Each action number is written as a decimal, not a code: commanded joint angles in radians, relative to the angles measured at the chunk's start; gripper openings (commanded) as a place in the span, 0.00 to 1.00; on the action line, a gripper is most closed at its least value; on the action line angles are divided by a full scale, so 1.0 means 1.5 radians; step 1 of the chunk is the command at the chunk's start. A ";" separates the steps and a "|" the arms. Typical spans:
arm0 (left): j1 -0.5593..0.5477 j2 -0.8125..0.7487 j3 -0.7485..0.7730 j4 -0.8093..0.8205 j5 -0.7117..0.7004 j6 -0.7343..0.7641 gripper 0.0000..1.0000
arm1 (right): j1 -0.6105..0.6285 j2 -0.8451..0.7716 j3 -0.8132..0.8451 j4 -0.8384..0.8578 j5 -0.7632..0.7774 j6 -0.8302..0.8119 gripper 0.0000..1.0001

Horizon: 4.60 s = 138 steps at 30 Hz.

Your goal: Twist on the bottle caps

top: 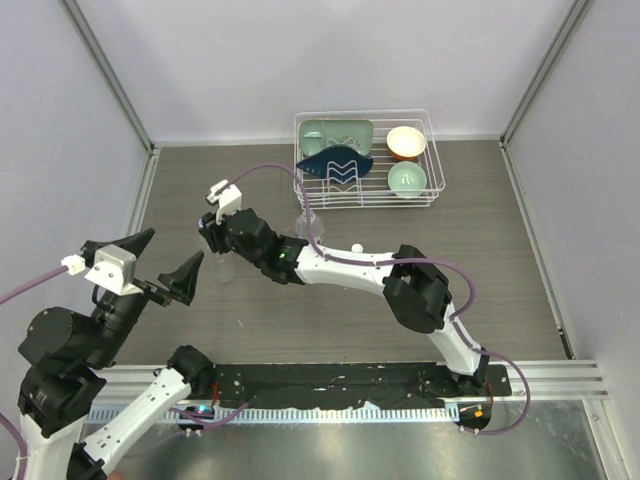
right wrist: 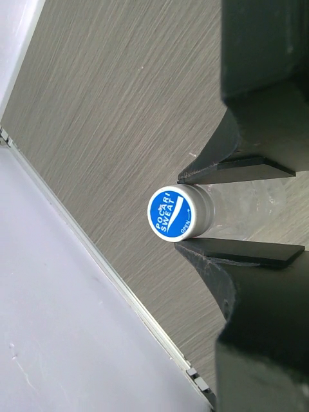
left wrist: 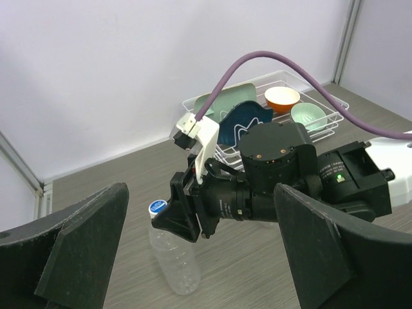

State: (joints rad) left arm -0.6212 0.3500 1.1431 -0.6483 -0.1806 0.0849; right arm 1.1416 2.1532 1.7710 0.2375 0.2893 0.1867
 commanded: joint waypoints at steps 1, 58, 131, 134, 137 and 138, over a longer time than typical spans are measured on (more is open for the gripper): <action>0.003 0.017 0.010 0.015 -0.026 -0.021 1.00 | 0.022 -0.003 -0.003 0.061 0.027 -0.012 0.02; 0.003 0.075 0.028 0.068 -0.099 -0.049 1.00 | 0.040 -0.100 0.015 -0.100 -0.024 -0.084 1.00; -0.130 1.290 0.552 -0.058 0.175 0.038 0.41 | -0.087 -0.969 -0.452 -0.491 0.538 0.203 0.58; -0.133 1.289 0.548 -0.054 0.175 0.035 0.41 | -0.087 -0.967 -0.452 -0.491 0.535 0.201 0.58; -0.132 1.287 0.537 -0.046 0.170 0.040 0.40 | -0.087 -0.965 -0.454 -0.491 0.533 0.201 0.57; -0.132 1.287 0.532 -0.041 0.162 0.043 0.41 | -0.087 -0.965 -0.454 -0.491 0.532 0.201 0.57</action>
State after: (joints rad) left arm -0.8162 2.3028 1.9621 -0.7559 0.0559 0.1558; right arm 1.0119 0.6991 1.0878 -0.5369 1.0866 0.4763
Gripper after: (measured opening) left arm 0.405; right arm 0.573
